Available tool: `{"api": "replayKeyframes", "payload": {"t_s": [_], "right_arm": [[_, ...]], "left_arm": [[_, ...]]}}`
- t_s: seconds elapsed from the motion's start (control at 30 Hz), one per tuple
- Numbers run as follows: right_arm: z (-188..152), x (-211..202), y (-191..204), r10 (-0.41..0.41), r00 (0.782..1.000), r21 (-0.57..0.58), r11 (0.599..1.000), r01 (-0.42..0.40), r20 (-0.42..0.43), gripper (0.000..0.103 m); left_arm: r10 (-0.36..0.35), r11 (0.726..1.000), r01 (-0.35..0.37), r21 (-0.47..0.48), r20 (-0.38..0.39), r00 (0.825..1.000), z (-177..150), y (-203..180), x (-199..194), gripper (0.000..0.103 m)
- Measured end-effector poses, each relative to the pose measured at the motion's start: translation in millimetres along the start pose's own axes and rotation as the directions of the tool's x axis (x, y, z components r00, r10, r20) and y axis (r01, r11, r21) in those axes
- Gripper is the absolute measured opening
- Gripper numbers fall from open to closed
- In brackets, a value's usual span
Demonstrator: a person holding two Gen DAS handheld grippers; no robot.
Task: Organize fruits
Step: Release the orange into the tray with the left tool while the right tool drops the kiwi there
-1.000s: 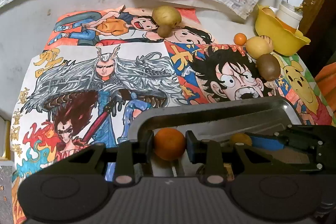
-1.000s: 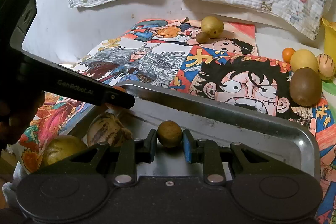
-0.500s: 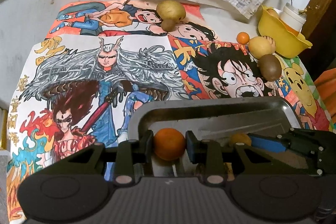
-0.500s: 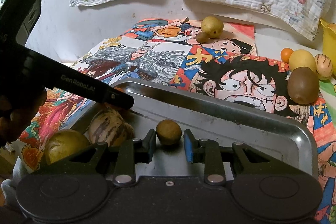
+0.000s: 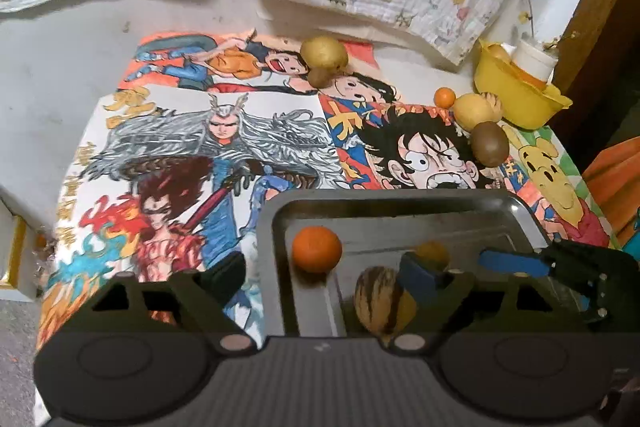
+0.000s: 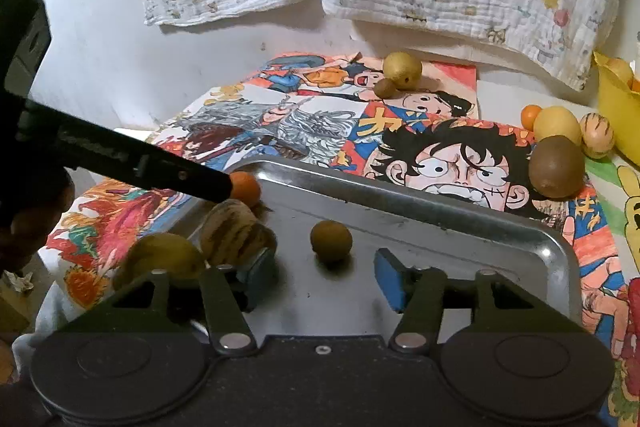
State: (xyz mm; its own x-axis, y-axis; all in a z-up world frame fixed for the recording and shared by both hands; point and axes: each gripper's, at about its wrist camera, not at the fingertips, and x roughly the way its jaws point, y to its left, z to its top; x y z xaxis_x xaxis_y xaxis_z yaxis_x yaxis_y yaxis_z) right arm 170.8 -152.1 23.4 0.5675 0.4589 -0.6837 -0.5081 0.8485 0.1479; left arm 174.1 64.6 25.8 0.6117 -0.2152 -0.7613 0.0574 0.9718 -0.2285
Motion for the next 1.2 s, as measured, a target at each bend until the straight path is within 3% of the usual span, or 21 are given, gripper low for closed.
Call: {"api": "replayKeyframes", "payload": {"t_s": [0.1,0.4,0.77,1.2], "right_arm": [[-2.8,-8.3,2.4,0.007,1.000,-0.006,1.000,-0.007,0.012,0.073],[-12.0,-35.7,19.6,0.036,0.999,-0.104,0.994,-0.034,0.017,0.096],[-31.6,-58.5,23.8,0.021,0.999,-0.124,0.992,-0.026,-0.047,0.102],[-47.7,-81.3,-11.6,-0.118,0.989,-0.053,0.992,0.113,-0.087,0.102]], "left_arm": [[0.002,1.000,-0.003,0.015,0.029,1.000,-9.4,0.5,-14.4,0.098],[-0.038,0.994,0.032,0.101,0.053,0.998,-47.1,0.6,-50.5,0.101],[-0.007,0.969,-0.001,0.248,0.033,0.999,-77.6,-20.9,-63.0,0.102],[0.050,0.934,-0.044,0.353,-0.008,0.999,-77.4,-38.5,-59.9,0.103]]}}
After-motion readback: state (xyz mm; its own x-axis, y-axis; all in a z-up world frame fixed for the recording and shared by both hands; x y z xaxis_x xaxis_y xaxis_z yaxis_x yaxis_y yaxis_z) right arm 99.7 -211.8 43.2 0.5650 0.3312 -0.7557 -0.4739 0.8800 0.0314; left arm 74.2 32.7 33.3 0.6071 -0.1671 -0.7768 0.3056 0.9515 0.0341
